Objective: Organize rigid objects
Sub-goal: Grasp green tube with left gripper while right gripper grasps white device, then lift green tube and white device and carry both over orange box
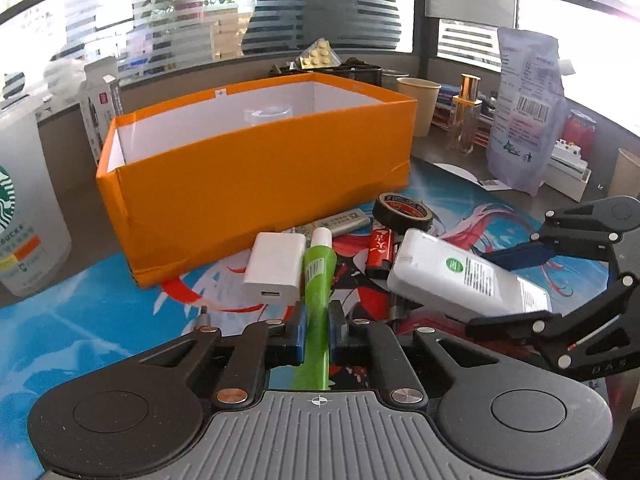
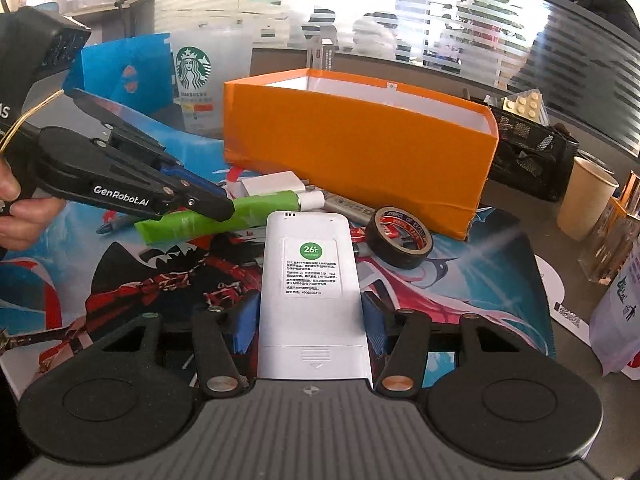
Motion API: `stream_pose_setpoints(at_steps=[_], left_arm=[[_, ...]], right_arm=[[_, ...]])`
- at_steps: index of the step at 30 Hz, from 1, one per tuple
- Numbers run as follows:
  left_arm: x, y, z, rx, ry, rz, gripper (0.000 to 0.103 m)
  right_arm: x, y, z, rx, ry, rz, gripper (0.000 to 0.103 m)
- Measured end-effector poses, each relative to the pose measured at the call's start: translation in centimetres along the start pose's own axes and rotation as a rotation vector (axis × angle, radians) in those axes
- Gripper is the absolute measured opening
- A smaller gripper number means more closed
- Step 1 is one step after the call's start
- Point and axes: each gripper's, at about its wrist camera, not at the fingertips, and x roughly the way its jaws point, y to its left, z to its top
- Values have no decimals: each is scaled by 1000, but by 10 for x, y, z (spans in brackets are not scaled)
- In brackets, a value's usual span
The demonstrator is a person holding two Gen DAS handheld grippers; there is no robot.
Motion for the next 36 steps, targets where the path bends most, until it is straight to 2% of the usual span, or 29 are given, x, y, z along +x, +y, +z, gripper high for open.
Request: stream_pose_setpoints(at_steps=[5,12,21,23,25,36], left_arm=[[6,2,1,-7,4,-27,10],[15,0,6,5,27,-14,18],[28,-1,14,18,36,5,21],[33,-1,15,18,59,15,32],[39,0,12,22,66,20,34],[44,-2,15,10,55,12,30]], right_arm=[[2,0,-4,16,4,-2,51],[3,-2,-5,35,-8,4,51],[4,-7,-7,50,-12,7,51],[4,-8,-7,54,-13,5,51],[4,-10,-8,60,-15,6,51],[3,-14,-11,80,-21,1,51]])
